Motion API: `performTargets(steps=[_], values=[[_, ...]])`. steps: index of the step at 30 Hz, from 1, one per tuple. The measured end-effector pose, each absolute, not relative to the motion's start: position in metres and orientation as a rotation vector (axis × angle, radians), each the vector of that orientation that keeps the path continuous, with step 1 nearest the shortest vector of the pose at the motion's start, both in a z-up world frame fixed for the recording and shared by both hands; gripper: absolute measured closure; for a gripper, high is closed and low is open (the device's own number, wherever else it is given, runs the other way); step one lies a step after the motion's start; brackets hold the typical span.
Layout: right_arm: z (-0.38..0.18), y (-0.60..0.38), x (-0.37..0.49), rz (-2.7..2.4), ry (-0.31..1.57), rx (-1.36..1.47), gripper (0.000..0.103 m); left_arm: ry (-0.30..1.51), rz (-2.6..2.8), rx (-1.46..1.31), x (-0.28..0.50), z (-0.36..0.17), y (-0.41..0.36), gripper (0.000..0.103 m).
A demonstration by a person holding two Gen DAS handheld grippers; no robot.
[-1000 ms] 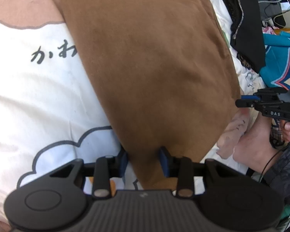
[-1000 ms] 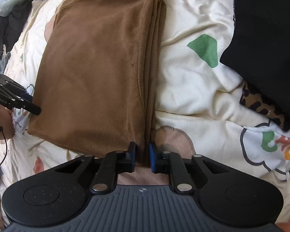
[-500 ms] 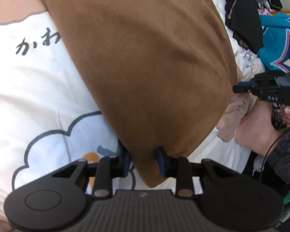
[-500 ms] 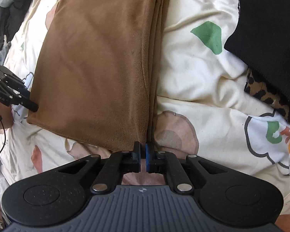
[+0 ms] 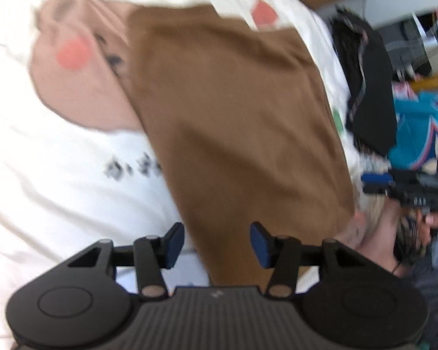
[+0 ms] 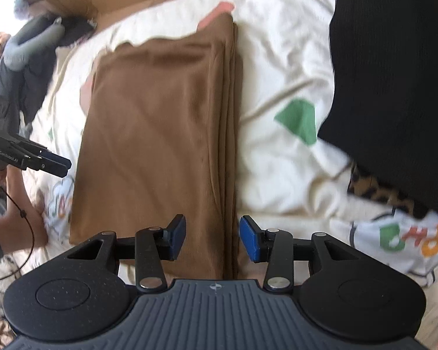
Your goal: Fold clothes
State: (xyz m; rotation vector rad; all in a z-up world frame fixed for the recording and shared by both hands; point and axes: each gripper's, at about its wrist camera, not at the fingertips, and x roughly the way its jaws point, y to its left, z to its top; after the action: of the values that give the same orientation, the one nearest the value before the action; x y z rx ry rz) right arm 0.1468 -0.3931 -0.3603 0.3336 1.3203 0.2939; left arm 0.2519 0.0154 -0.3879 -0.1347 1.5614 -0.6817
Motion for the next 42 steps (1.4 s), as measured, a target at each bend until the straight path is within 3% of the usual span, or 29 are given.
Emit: performTargets(steps=[9, 20, 31, 42], values=[[-0.376, -0.407, 0.171, 0.271, 1.278, 0.434, 0.053, 1.466, -0.573, -0.243, 0.274, -0.389, 0.025, 0.051], [-0.396, -0.407, 0.178, 0.302, 1.311, 0.493, 0.052, 1.526, -0.6, -0.312, 0.271, -0.404, 0.035, 0.051], [-0.412, -0.404, 0.155, 0.353, 1.446, 0.527, 0.051, 1.778, -0.735, -0.328, 0.229, -0.443, 0.013, 0.051], [-0.419, -0.407, 0.134, 0.369, 1.491, 0.571, 0.048, 1.9, -0.757, -0.401, 0.198, -0.46, 0.011, 0.053]])
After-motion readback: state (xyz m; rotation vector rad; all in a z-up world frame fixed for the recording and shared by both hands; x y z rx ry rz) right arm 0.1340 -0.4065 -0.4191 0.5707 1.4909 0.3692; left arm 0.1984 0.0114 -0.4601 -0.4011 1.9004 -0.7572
